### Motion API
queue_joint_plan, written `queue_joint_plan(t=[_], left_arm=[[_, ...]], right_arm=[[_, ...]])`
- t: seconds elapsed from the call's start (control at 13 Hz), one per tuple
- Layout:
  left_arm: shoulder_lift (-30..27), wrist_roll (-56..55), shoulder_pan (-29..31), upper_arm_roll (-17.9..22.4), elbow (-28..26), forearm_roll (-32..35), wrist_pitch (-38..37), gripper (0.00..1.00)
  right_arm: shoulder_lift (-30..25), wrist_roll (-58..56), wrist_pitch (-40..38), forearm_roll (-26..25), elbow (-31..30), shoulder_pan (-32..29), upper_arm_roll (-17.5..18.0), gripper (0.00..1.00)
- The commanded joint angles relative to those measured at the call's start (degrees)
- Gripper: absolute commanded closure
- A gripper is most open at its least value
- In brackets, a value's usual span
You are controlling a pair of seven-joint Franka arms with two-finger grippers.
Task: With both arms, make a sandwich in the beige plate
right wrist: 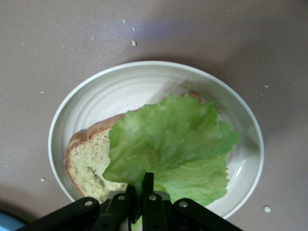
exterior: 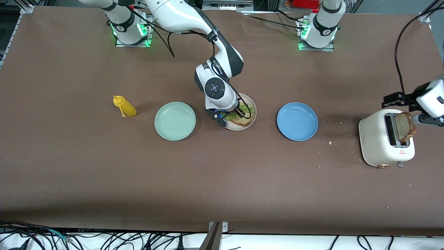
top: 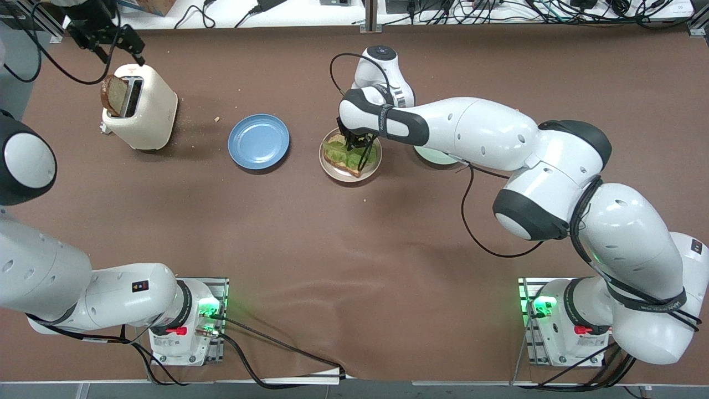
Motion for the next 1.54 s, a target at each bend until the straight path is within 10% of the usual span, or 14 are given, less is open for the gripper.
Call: queue_joint_plan(t=[0.0, 0.38, 0.46, 0.62, 1.08, 1.46], left_arm=[[3.85, 4.96, 3.96, -0.37, 0.92, 1.93, 4.53, 0.0], [9.82, 4.7, 7.65, -0.37, 0.04, 4.4, 13.33, 0.12], [10.44, 4.96, 8.27, -0.37, 0.04, 4.57, 14.13, 0.28], [10.19, 5.58, 8.54, -0.37, -0.75, 5.89, 13.79, 1.0], [8.17, 12.59, 8.89, -0.28, 0.39, 5.89, 10.71, 1.0], [5.26, 13.14, 8.01, -3.25, 10.12, 5.28, -6.83, 1.0]], right_arm=[[0.77, 0.5, 0.24, 0.35, 1.3, 0.29, -0.24, 0.01], [-1.07, -1.16, -10.44, -0.53, 7.52, -0.15, -5.49, 0.01], [-1.77, -3.17, -15.88, -0.53, 9.46, -0.32, -7.6, 0.01], [-4.49, -9.22, -24.86, -0.27, 10.88, -1.72, -11.56, 0.01], [-14.43, -29.07, -41.67, -0.62, 11.58, -13.75, -15.44, 0.01], [-17.07, -50.44, -52.04, -0.53, 11.58, -14.3, -28.78, 0.0]])
